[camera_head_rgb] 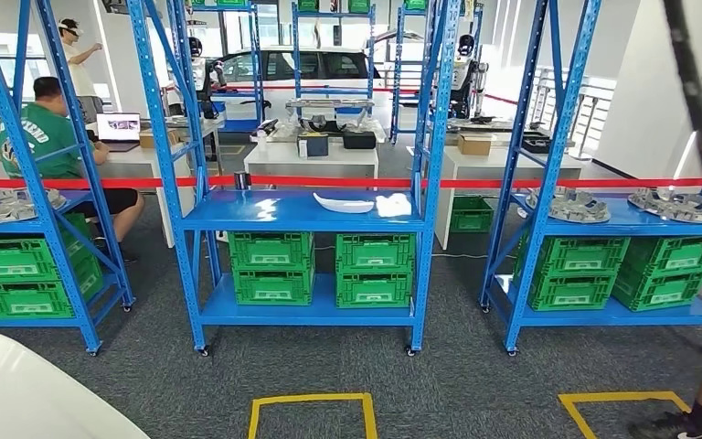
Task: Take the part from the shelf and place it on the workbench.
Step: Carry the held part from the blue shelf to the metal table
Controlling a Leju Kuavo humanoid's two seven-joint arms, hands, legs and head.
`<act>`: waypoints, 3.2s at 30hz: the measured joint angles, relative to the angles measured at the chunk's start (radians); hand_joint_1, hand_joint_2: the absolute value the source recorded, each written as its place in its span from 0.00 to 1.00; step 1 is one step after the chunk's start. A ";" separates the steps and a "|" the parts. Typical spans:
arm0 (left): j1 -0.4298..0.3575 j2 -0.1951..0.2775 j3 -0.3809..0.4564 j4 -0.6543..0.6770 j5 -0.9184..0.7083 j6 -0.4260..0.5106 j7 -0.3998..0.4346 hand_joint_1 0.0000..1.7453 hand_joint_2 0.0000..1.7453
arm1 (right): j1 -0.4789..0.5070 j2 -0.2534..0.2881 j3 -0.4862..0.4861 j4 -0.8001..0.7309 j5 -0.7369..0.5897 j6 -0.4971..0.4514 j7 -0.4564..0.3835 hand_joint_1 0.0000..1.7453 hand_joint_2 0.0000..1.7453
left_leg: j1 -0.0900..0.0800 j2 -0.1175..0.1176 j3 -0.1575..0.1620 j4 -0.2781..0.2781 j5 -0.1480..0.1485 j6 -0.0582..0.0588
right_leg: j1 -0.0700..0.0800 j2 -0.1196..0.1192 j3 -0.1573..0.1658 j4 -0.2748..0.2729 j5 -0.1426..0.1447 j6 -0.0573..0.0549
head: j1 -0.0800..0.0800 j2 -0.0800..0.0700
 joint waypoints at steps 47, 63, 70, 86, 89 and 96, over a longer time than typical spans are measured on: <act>-0.017 0.006 0.003 0.070 0.122 0.054 0.058 1.00 1.00 | 0.008 -0.012 0.009 0.000 0.009 0.017 -0.033 0.00 1.00 | 0.010 -0.003 -0.090 0.236 -0.098 -0.061 | 0.010 -0.067 0.140 -0.292 0.056 -0.052 | 0.001 0.000; -0.010 -0.001 0.041 -0.010 0.153 0.058 0.000 1.00 1.00 | 0.012 0.014 0.011 -0.001 0.006 0.030 -0.029 0.00 1.00 | 0.009 -0.079 0.024 0.015 -0.016 -0.010 | -0.004 0.013 0.048 -0.098 0.000 -0.002 | 0.004 0.000; 0.077 -0.017 0.127 -0.076 0.151 0.057 -0.051 1.00 1.00 | -0.002 0.014 0.038 -0.001 0.045 0.043 -0.065 0.00 1.00 | 0.015 -0.118 -0.002 0.026 -0.019 -0.052 | -0.003 0.041 0.126 -0.285 0.067 -0.027 | 0.003 0.000; 0.093 -0.039 0.199 -0.129 0.136 0.059 -0.013 1.00 1.00 | -0.049 0.016 0.064 -0.001 0.060 0.057 -0.046 0.00 1.00 | 0.016 0.019 0.031 0.019 -0.031 -0.025 | 0.000 -0.090 0.131 -0.258 0.035 0.002 | 0.003 0.000; 0.095 -0.039 0.200 -0.137 0.114 0.079 -0.003 1.00 1.00 | -0.042 0.016 0.068 -0.001 0.054 0.044 -0.038 0.00 1.00 | 0.018 -0.016 0.029 0.017 -0.024 -0.015 | -0.003 -0.008 0.055 -0.088 -0.057 0.009 | 0.003 0.000; 0.089 -0.026 0.194 -0.112 0.136 0.103 0.020 1.00 1.00 | -0.011 0.010 0.072 0.000 0.024 0.016 -0.032 0.00 1.00 | 0.017 -0.114 0.023 0.022 -0.022 -0.022 | 0.003 0.060 0.108 -0.252 0.067 -0.017 | 0.004 0.000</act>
